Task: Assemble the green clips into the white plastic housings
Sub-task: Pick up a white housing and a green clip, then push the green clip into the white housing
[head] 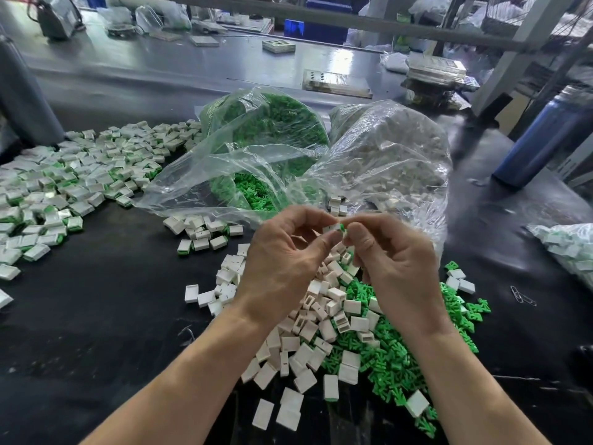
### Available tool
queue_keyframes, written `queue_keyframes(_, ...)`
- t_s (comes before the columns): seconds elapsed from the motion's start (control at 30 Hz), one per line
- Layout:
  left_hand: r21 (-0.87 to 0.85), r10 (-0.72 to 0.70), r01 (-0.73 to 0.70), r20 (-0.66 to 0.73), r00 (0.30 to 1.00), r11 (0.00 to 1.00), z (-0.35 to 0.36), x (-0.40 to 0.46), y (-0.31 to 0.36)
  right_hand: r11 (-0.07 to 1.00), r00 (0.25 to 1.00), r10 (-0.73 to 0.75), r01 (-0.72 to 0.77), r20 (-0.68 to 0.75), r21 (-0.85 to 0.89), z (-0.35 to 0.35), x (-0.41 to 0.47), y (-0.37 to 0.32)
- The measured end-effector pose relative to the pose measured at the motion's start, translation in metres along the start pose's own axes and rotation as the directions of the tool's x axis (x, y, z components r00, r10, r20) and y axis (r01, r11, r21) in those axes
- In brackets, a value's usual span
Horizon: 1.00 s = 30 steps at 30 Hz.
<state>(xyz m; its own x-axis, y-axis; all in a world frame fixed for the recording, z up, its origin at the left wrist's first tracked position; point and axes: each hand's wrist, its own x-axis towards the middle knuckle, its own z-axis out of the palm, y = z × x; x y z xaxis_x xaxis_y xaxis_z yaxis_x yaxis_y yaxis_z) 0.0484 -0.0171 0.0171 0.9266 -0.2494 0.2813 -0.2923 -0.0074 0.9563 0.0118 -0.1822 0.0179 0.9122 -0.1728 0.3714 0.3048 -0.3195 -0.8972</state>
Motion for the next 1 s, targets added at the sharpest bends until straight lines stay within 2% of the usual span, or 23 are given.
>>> queue_keyframes(0.17, 0.012, -0.010, 0.010, 0.030, 0.999, 1.000, -0.003, 0.000, -0.001, 0.985, 0.999, -0.047, 0.047, 0.004, -0.169, 0.001, 0.001, 0.007)
queue_keyframes(0.37, 0.186, 0.030, -0.040, 0.055, 0.998, 0.982, -0.008, 0.002, -0.006, 0.935, 0.993, -0.101, 0.113, 0.054, -0.336, -0.003, 0.002, 0.011)
queue_keyframes(0.5, 0.195, 0.025, -0.039, 0.074, 0.997, 0.980, -0.010, 0.002, -0.005, 0.928, 0.990, -0.134, 0.143, 0.051, -0.345, -0.002, 0.002, 0.009)
queue_keyframes(0.63, 0.213, -0.015, -0.004, 0.087, 0.996, 0.977, -0.014, 0.003, -0.004, 0.918, 0.992, -0.107, 0.125, 0.066, -0.377, -0.004, 0.003, 0.007)
queue_keyframes(0.73, 0.278, -0.040, 0.029, 0.031, 0.999, 0.960, -0.025, 0.006, -0.001, 0.929, 0.996, -0.044, 0.067, 0.072, -0.364, -0.011, 0.003, 0.007)
queue_keyframes(0.8, 0.382, -0.081, 0.093, -0.048, 0.996, 0.919, -0.039, 0.010, -0.001, 0.916, 0.996, 0.022, 0.014, 0.086, -0.402, -0.017, 0.004, 0.008)
queue_keyframes(0.9, 0.579, -0.161, 0.237, -0.180, 0.970, 0.780, -0.063, 0.017, -0.005, 0.859, 0.989, 0.096, -0.023, 0.117, -0.511, -0.027, 0.006, 0.011)
queue_keyframes(1.0, 0.661, -0.187, 0.350, -0.307, 0.933, 0.664, -0.082, 0.021, -0.009, 0.821, 0.980, 0.162, -0.067, 0.119, -0.567, -0.034, 0.008, 0.010)
